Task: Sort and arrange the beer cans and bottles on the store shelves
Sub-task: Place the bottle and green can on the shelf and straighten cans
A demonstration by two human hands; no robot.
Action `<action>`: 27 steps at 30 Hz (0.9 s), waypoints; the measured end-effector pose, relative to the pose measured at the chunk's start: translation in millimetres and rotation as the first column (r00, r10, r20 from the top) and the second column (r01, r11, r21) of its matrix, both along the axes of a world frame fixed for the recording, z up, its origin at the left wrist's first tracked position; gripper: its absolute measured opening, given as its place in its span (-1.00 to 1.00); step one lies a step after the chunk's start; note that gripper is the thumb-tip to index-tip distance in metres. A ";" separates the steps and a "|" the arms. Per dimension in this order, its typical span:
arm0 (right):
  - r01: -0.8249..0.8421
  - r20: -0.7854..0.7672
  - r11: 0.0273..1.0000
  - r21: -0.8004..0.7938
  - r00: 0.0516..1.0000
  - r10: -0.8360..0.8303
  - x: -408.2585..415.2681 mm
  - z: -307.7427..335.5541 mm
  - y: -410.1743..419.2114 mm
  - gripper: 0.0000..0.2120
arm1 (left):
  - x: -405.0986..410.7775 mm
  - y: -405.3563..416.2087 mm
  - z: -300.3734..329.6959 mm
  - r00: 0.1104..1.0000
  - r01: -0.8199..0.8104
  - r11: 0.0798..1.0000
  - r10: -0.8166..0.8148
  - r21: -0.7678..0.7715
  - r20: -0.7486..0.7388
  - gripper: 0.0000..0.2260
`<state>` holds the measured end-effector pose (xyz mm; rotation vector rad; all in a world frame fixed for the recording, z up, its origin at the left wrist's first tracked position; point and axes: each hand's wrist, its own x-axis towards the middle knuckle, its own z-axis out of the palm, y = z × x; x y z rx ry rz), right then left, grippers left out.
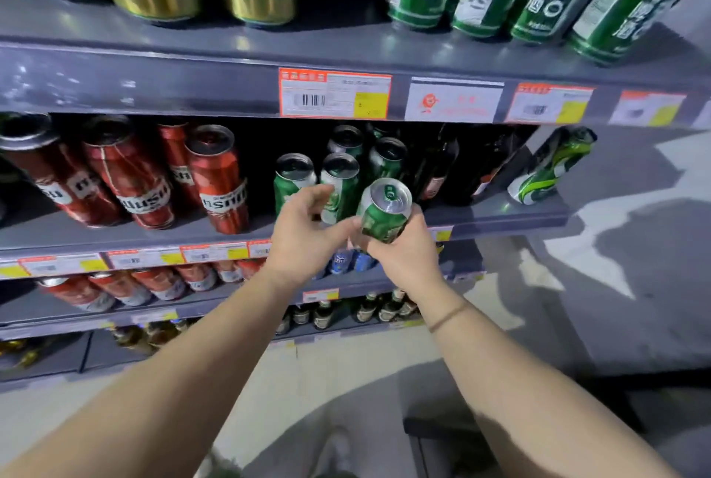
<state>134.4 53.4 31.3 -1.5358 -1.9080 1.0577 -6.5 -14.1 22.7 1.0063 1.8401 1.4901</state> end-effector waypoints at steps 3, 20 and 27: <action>0.067 -0.004 0.998 0.010 0.998 -0.067 7.2 -6.7 19.5 -0.30 | -5.5 5.0 -6.6 0.936 -0.325 0.945 0.328 0.047 -0.129 -0.75; 0.095 -0.040 0.995 -0.027 0.995 -0.096 -31.4 -28.8 53.6 -0.30 | -21.5 46.2 -33.6 0.962 -0.272 0.919 0.270 -0.287 -0.046 -0.27; 0.089 -0.026 0.996 -0.018 0.996 -0.090 -3.2 -32.7 63.7 -0.55 | -25.5 74.3 -34.8 0.948 -0.317 0.845 0.270 -0.431 -0.167 -0.19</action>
